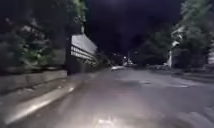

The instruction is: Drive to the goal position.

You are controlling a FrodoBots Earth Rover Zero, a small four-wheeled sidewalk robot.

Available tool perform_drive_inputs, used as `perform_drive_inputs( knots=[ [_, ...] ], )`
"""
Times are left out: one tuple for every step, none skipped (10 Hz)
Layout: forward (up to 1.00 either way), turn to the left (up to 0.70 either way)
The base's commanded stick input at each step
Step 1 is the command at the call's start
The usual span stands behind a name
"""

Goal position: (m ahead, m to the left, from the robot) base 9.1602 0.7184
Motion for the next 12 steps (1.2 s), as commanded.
perform_drive_inputs(
  knots=[
    [0.50,0.00],
    [0.50,0.00],
    [0.50,0.00],
    [0.50,0.00],
    [0.50,0.00],
    [0.50,0.00],
    [0.50,0.00],
    [0.50,0.00],
    [0.50,0.00],
    [0.50,0.00],
    [0.50,0.00],
    [0.50,0.00]
  ],
)
